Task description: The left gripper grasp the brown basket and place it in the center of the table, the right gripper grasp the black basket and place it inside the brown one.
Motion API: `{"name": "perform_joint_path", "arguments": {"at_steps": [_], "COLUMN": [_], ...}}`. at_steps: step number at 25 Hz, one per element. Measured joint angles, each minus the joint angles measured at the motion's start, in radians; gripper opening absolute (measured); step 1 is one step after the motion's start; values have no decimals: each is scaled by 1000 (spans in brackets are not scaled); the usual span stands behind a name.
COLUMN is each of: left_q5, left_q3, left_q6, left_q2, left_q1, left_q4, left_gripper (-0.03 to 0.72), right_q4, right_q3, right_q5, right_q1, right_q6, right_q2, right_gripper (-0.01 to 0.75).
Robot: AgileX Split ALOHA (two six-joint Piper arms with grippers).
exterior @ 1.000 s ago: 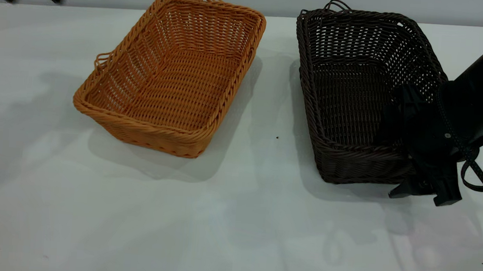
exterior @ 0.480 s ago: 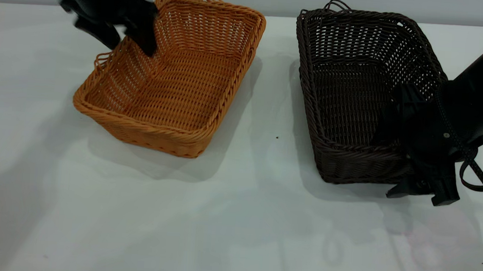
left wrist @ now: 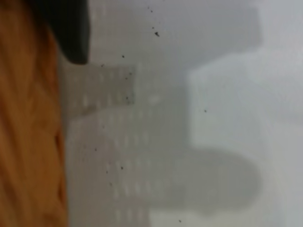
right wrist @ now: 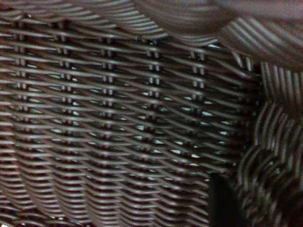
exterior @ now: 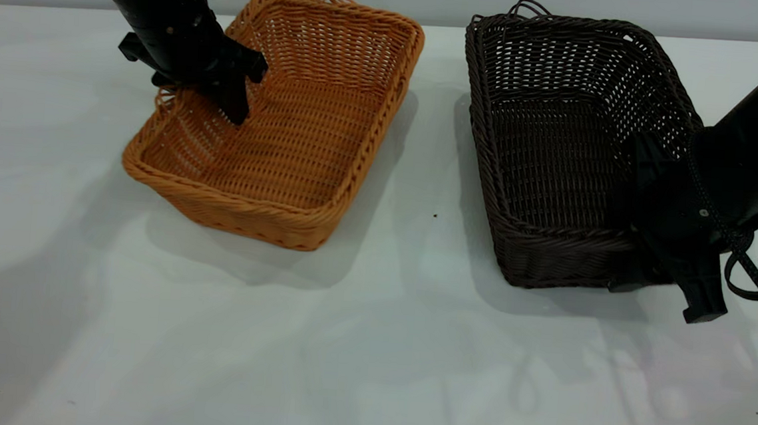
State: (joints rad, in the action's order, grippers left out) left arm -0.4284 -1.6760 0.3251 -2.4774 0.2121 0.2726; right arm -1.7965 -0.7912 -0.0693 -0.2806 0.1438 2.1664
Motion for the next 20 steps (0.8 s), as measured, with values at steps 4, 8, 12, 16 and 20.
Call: {"name": "perform_joint_path", "arguments": {"at_steps": [4,8,12,16,20], "left_q5": [0,-1,-7,-20,-21], "left_q3": [0,-1,-2,-7,-9], "left_q6": [-6,-13,-3,25,115], "left_q2": [0,2,2,3,3], "left_q1": [0,0,0,1,11], "left_q4": [6,16,-11,-93,-118], "left_gripper": [108,81,81,81,81], "right_q4": [-1,-7,6,31,115], "right_q3": [0,0,2,-4,-55], "right_q5": [-2,5,4,4,-96], "right_q1": [0,3,32,116,239], "right_q6": [-1,-19,35,195,384], "right_q2": [1,-22,-113,-258,-351], "right_gripper": [160,89,87,87,87]}}
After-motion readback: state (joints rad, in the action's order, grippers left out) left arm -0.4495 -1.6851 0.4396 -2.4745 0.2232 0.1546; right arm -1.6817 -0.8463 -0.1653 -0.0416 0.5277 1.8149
